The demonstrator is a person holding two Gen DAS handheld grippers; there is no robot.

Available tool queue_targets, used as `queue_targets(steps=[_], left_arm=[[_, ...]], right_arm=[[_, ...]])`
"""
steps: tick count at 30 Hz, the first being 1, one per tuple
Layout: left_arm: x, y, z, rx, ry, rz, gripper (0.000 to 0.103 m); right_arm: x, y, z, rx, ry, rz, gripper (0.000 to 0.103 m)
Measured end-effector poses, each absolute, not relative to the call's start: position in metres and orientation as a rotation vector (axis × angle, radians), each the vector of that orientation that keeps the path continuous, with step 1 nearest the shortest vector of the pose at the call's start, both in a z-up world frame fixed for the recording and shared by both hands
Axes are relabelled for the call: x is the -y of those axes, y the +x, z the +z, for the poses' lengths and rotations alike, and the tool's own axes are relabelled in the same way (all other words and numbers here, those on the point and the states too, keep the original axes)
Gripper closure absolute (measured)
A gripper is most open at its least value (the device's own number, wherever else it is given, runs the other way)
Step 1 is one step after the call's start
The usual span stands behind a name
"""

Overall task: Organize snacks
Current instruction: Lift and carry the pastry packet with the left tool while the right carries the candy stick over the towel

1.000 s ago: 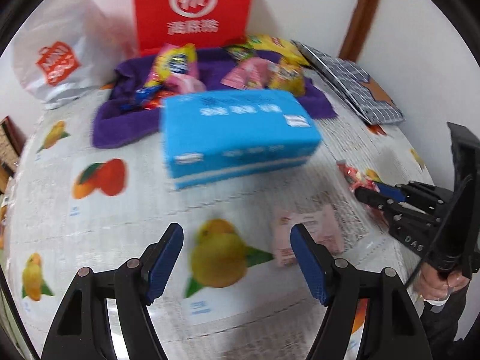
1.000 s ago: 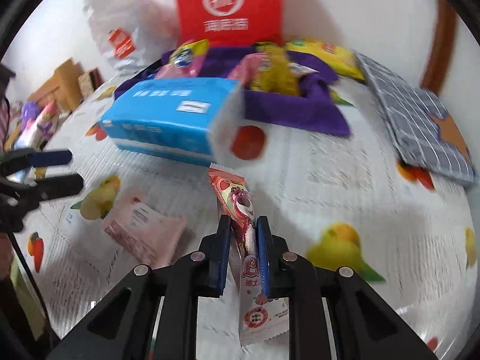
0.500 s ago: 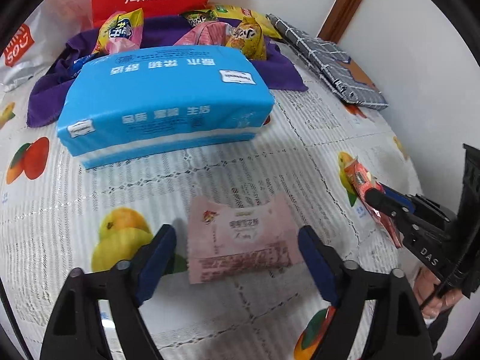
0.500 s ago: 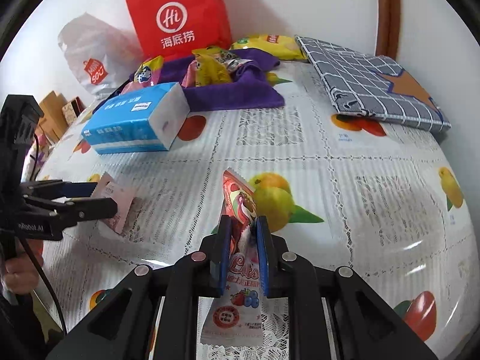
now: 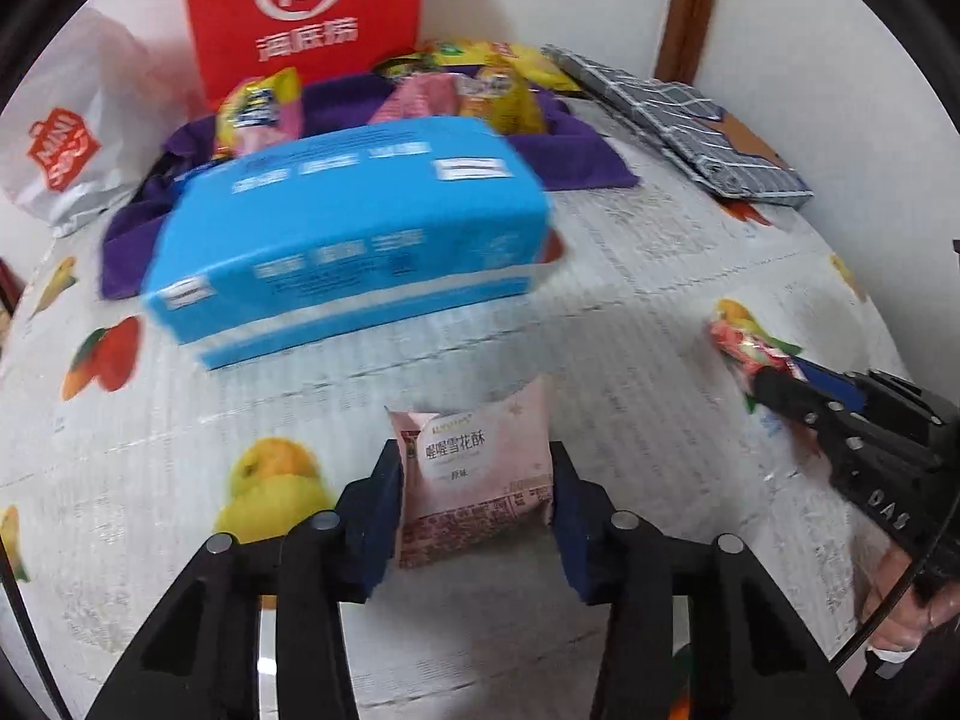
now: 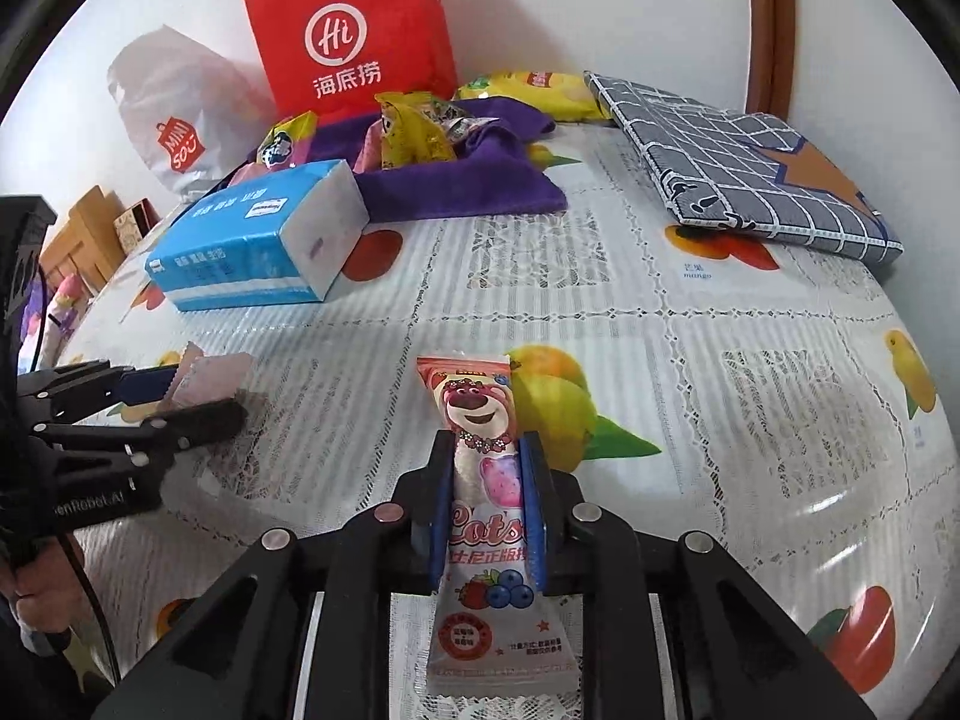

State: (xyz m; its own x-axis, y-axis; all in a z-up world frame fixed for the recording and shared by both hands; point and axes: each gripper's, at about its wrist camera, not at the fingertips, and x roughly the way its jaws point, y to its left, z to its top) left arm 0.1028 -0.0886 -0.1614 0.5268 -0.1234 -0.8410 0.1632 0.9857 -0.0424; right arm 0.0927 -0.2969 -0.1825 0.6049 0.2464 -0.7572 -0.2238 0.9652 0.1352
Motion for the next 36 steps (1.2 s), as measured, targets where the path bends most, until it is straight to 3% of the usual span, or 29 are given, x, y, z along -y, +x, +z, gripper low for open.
queue_targets(steps=[17,36], left_arm=[[-0.037,0.089,-0.165,-0.938,-0.047,0.061,0.06],[-0.032,0.089,-0.172,-0.882,-0.032,0.067,0.052]], right_arm=[[0.202,0.116,-0.181,-0.868,0.01,0.406,0.083],[0.197,0.119,-0.185,-0.869,-0.003,0.41,0.079]])
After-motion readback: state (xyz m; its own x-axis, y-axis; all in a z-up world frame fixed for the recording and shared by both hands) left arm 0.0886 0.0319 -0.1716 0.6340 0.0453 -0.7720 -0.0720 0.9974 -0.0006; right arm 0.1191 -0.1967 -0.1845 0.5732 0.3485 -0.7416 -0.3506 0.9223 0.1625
